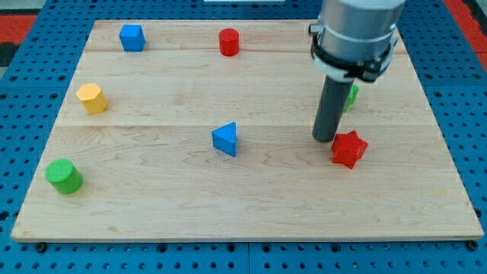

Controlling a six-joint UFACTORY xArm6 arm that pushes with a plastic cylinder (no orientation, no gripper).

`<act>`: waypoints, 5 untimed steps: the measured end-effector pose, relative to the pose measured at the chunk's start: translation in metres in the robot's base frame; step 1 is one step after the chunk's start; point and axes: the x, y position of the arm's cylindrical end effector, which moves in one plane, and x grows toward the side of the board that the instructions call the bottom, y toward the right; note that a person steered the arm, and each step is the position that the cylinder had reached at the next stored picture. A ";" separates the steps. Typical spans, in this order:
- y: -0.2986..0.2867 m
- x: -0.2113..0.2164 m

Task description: Push the red star towards the down of the board

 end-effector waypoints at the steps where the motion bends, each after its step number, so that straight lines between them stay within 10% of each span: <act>1: 0.045 -0.021; 3: 0.032 0.052; 5: 0.060 0.015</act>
